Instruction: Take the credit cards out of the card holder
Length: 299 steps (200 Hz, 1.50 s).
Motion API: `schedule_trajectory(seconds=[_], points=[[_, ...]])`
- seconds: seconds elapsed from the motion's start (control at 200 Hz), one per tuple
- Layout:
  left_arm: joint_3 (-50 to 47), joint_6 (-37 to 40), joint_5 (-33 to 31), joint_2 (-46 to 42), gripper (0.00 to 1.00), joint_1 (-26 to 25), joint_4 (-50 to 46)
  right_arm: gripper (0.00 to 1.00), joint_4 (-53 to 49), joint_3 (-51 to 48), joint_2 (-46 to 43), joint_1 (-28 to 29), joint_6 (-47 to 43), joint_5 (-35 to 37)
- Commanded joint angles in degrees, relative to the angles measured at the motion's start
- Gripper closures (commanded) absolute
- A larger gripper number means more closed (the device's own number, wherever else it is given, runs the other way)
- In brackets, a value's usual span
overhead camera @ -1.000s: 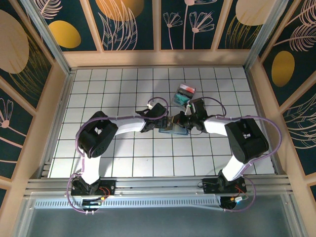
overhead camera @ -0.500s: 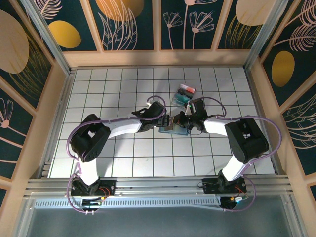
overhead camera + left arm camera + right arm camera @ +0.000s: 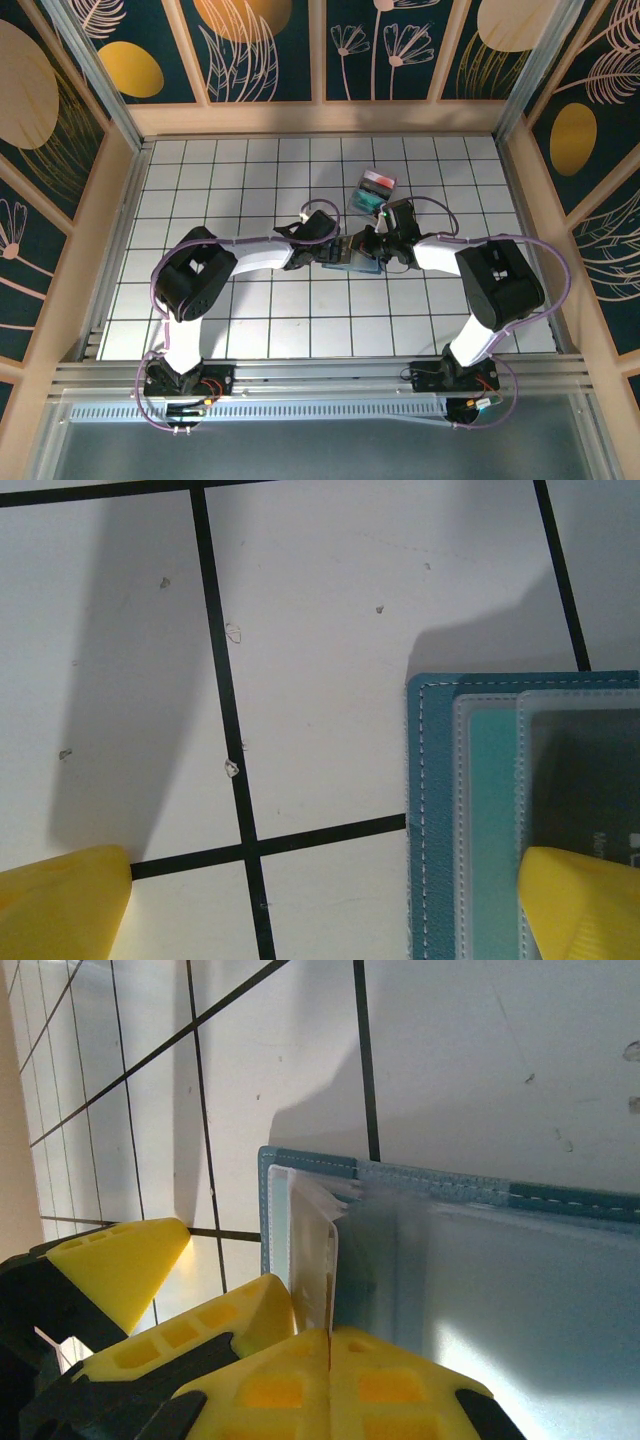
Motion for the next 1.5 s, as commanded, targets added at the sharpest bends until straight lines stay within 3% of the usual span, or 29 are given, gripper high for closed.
schedule_trajectory(seconds=[0.0,0.51,0.876,1.211,1.491], points=[[0.0,0.9,-1.8,2.9,0.01,-0.1,-5.5,0.94,-1.3,1.0,-1.2,-0.6,-1.1,1.1],[-0.5,0.1,-3.4,3.8,0.01,-0.2,-6.6,0.92,-6.5,0.9,-4.3,-2.8,-3.8,4.9],[-0.4,-0.3,-3.5,4.1,0.01,-0.2,-6.9,0.88,1.2,-1.2,-4.0,-3.1,-0.2,-2.6],[0.0,-0.5,-3.2,4.6,0.01,-0.2,-6.8,0.88,3.3,-1.9,-4.2,-3.5,0.9,-4.5],[0.0,-1.0,-2.7,4.7,0.01,-0.2,-6.8,0.86,-1.8,-2.8,-5.4,-3.3,0.3,2.0]])
